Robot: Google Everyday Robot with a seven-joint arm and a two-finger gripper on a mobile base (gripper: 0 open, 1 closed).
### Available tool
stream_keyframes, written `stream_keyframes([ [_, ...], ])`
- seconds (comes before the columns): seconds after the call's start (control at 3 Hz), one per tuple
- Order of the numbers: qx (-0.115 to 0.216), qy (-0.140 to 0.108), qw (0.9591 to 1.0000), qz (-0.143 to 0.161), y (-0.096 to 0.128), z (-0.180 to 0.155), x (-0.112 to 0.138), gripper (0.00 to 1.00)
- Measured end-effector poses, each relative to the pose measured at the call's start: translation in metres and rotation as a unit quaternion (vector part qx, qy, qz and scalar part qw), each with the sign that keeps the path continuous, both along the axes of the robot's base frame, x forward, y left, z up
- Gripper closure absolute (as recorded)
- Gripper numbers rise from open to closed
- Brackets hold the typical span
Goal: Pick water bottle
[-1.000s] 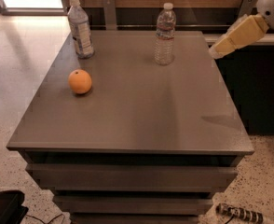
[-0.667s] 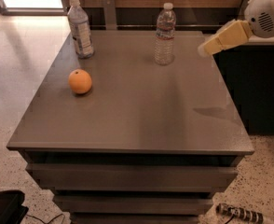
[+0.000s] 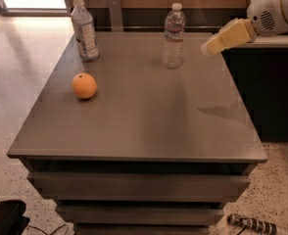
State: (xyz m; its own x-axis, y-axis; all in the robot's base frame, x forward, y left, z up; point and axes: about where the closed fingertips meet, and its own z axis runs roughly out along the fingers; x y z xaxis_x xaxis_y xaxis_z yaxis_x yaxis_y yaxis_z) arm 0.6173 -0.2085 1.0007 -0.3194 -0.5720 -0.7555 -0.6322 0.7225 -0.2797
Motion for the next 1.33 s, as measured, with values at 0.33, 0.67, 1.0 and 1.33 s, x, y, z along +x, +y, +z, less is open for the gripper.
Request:
stream_keyframes([
  [0.33, 0.021, -0.005, 0.9997, 0.014, 0.009, -0.006, 0.035, 0.00],
  [0.67, 0.051, -0.011, 0.9985, 0.020, 0.018, -0.016, 0.069, 0.00],
  [1.0, 0.099, -0.021, 0.9947, 0.019, 0.023, -0.032, 0.100, 0.00],
  [1.33, 0.136, -0.021, 0.9903, 0.019, 0.035, -0.054, 0.117, 0.00],
])
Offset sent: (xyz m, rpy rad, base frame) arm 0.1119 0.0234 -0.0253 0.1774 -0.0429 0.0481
